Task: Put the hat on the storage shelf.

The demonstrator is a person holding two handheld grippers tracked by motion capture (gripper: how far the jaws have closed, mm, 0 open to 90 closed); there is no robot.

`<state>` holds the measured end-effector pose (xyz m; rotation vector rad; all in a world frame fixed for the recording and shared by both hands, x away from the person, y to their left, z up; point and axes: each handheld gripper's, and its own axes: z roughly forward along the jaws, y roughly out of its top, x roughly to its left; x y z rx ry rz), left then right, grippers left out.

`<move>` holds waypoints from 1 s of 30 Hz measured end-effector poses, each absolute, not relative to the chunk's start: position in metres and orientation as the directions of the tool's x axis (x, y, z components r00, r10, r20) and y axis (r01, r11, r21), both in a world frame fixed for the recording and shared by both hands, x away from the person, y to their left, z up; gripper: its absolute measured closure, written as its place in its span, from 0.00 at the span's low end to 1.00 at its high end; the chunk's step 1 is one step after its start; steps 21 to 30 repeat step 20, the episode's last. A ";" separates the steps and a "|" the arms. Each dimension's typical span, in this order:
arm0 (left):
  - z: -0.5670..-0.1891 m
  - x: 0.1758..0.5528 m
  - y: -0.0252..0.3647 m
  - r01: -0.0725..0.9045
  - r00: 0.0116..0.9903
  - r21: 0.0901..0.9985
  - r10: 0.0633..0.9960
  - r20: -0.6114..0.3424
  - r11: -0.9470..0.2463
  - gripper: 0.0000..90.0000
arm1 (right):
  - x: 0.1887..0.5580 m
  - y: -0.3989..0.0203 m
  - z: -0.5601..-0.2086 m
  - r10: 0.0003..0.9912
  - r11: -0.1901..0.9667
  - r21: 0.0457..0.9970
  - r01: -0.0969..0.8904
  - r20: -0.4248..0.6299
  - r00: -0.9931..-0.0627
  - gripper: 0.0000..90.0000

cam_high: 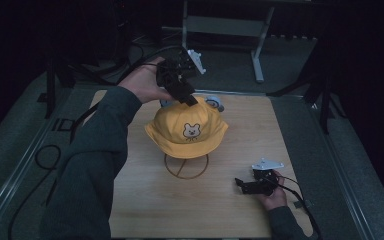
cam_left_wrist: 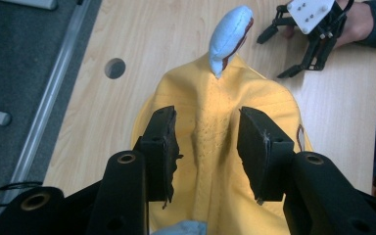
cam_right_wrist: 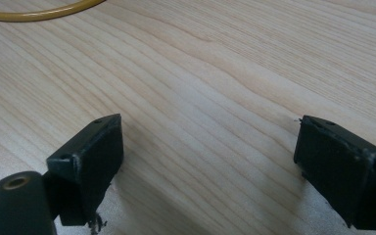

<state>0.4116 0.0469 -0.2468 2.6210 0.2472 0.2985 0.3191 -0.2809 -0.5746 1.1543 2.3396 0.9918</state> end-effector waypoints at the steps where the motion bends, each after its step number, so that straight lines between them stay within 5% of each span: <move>1: -0.246 0.411 0.048 0.122 0.959 0.493 0.231 0.167 -0.862 0.65 | 0.319 -0.281 -0.575 0.794 0.423 0.720 0.550 -0.003 -0.607 0.12; 16: -0.237 0.411 0.063 0.163 0.915 0.578 0.341 0.213 -0.799 0.46 | 0.319 -0.281 -0.575 0.794 0.423 0.720 0.550 -0.002 -0.607 0.12; 30: -0.236 0.411 0.071 0.174 0.901 0.595 0.371 0.225 -0.785 0.44 | 0.319 -0.281 -0.575 0.794 0.424 0.720 0.549 -0.003 -0.608 0.12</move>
